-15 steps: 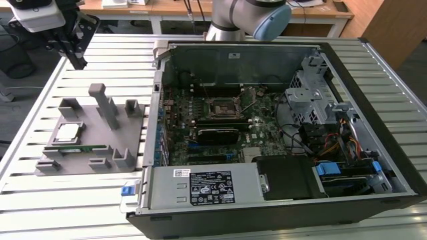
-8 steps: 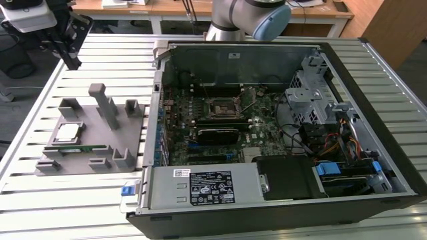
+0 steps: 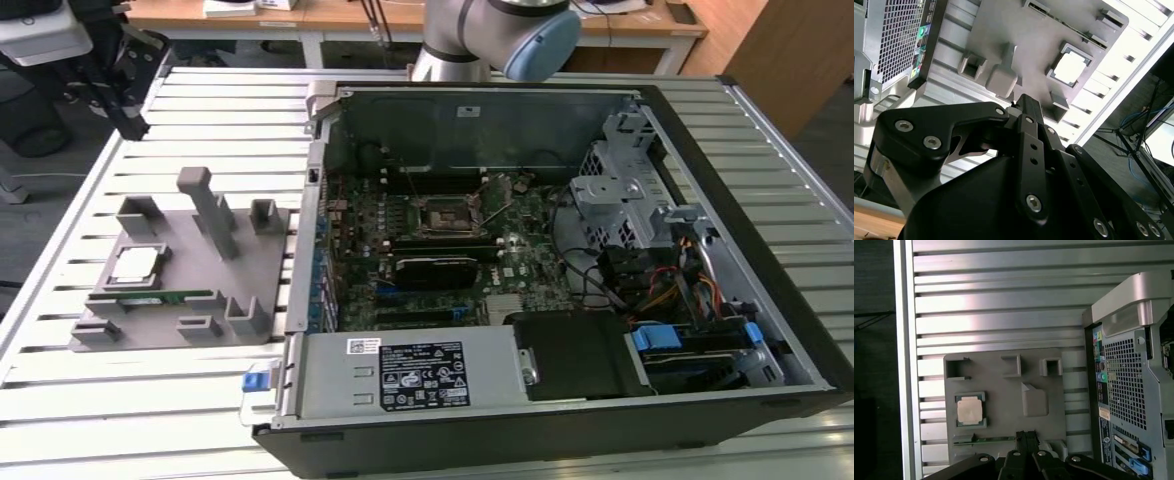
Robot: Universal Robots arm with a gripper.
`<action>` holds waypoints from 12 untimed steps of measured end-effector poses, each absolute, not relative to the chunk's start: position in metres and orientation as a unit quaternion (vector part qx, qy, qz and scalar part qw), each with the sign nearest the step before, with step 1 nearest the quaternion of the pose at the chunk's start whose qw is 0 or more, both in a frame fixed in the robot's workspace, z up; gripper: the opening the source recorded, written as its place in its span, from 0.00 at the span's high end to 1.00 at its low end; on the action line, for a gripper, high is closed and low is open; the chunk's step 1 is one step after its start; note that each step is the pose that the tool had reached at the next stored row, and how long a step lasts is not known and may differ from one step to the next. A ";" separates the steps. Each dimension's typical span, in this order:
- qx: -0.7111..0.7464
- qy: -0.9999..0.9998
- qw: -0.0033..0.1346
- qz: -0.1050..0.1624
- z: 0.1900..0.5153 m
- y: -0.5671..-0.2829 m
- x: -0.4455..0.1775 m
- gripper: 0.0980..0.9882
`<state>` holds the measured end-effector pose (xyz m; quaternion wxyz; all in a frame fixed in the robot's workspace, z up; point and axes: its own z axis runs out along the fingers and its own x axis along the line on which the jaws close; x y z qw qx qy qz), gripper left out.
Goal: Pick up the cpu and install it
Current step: 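Reach for the cpu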
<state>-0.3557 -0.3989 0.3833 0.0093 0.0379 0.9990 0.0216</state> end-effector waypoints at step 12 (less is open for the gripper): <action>0.038 0.999 0.009 0.022 0.382 -0.399 -0.376 0.99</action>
